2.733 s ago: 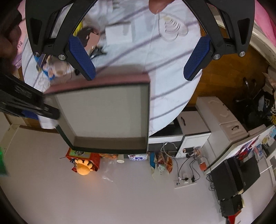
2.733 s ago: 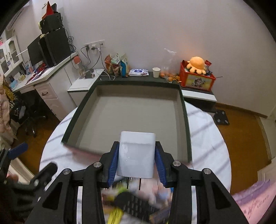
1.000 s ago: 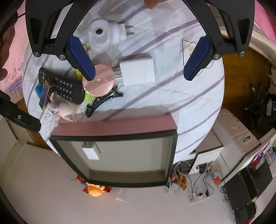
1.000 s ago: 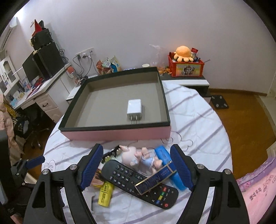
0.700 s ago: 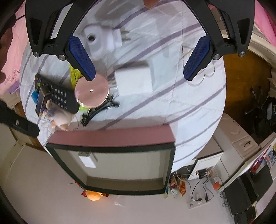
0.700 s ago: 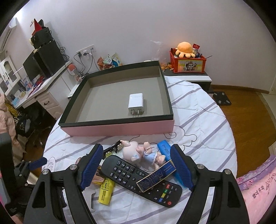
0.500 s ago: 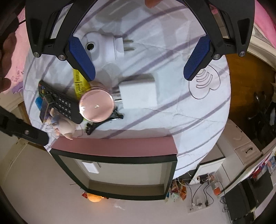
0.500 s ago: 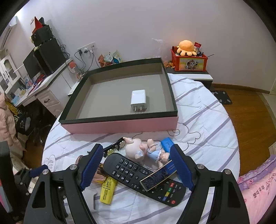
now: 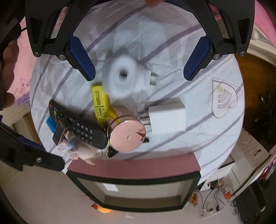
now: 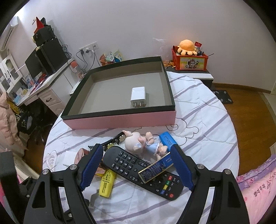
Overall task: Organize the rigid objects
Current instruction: 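Grasp the white plug-in night light with the left gripper, then carry the night light into the pink box and open the left gripper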
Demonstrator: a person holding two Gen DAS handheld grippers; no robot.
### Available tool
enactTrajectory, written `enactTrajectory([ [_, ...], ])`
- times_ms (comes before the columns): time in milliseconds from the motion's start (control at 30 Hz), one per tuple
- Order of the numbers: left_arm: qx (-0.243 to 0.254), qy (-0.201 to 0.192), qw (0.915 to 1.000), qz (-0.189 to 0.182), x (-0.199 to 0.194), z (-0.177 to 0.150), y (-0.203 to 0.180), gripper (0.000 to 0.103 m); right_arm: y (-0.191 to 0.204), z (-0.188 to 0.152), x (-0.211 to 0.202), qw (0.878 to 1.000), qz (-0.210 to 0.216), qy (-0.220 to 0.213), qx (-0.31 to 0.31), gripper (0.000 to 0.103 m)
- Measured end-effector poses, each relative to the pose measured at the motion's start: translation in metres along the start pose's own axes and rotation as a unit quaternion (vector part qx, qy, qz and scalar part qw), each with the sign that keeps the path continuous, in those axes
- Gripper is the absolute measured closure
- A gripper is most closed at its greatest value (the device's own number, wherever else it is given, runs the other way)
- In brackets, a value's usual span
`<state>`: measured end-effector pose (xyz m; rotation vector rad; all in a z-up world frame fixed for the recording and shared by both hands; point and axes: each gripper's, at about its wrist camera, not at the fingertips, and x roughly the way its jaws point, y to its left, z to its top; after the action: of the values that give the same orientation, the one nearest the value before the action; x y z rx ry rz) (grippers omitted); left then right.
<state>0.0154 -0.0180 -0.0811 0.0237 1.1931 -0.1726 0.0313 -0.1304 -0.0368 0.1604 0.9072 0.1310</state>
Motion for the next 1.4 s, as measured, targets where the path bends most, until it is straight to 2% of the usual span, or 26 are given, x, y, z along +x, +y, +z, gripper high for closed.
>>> enactTrajectory([
  [100, -0.005, 0.016, 0.9999, 0.003, 0.012, -0.004, 0.0, 0.0, -0.003, -0.002, -0.002, 1.0, 0.001, -0.001, 0.004, 0.022],
  [367, -0.002, 0.025, 0.9997, 0.003, 0.028, 0.006, -0.004, 0.003, -0.008, -0.005, -0.005, 1.0, -0.001, -0.002, 0.009, 0.022],
  [400, -0.002, 0.026, 0.9997, 0.0, 0.03, 0.005, -0.004, 0.006, -0.008, -0.004, -0.004, 1.0, -0.002, -0.001, 0.009, 0.022],
  [467, 0.005, 0.02, 0.9998, -0.001, 0.03, 0.005, -0.007, 0.017, -0.007, -0.003, -0.003, 1.0, -0.002, 0.0, 0.008, 0.022],
  [533, 0.01, 0.012, 0.9997, -0.016, 0.026, 0.005, -0.009, 0.029, -0.006, -0.003, -0.002, 1.0, -0.003, 0.001, 0.006, 0.022],
  [800, 0.022, 0.004, 0.9989, -0.042, 0.02, 0.002, -0.009, 0.029, -0.002, -0.003, 0.0, 1.0, -0.007, 0.003, 0.005, 0.022],
  [1033, 0.02, -0.01, 0.9995, -0.023, -0.001, 0.009, 0.0, 0.029, -0.001, -0.001, -0.002, 1.0, -0.01, 0.0, 0.006, 0.022],
  [1233, 0.012, -0.038, 0.9992, 0.001, -0.022, 0.029, 0.012, 0.029, -0.001, 0.003, -0.004, 1.0, -0.016, -0.004, 0.006, 0.022],
  [1400, 0.01, -0.062, 0.998, -0.001, -0.045, 0.05, 0.02, 0.029, -0.001, 0.015, -0.006, 1.0, -0.019, -0.012, 0.006, 0.022],
])
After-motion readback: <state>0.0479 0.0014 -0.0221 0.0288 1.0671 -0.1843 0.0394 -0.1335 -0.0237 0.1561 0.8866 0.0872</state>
